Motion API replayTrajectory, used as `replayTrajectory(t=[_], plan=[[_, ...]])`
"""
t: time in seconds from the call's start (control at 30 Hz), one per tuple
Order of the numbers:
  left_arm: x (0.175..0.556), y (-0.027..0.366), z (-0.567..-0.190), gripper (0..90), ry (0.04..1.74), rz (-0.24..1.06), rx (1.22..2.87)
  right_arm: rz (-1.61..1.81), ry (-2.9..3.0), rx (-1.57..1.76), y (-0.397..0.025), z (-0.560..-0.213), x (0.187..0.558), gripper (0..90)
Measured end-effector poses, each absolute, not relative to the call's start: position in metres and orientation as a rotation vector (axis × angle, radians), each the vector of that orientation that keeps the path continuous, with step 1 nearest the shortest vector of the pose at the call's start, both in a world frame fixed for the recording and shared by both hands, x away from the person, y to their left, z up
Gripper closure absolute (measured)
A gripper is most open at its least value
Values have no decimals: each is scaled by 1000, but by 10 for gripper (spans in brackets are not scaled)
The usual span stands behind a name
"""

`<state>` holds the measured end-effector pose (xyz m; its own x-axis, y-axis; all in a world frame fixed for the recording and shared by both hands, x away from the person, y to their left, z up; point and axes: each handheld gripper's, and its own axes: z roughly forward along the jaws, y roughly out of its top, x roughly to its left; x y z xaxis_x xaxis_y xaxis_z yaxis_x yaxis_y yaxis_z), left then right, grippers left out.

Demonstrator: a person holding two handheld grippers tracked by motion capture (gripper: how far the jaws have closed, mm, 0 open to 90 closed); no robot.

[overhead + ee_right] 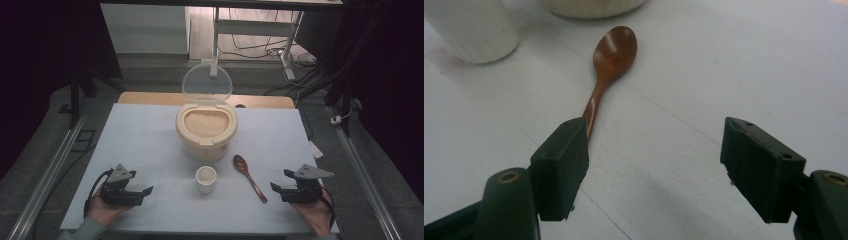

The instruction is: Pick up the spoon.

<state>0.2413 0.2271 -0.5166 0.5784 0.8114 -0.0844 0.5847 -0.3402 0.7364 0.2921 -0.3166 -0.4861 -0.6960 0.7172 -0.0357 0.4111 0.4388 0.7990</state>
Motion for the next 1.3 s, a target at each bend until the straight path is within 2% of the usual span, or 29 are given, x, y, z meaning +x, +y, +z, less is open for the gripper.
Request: replayTrajectory(t=[0.63,1.3], plan=[[242,226,-518,142,1104,379,2069,1095,2395,942,-285,-462,286,291],[242,224,-519,141,1101,379,2077,978,2492,973,-253,-454,289,295]])
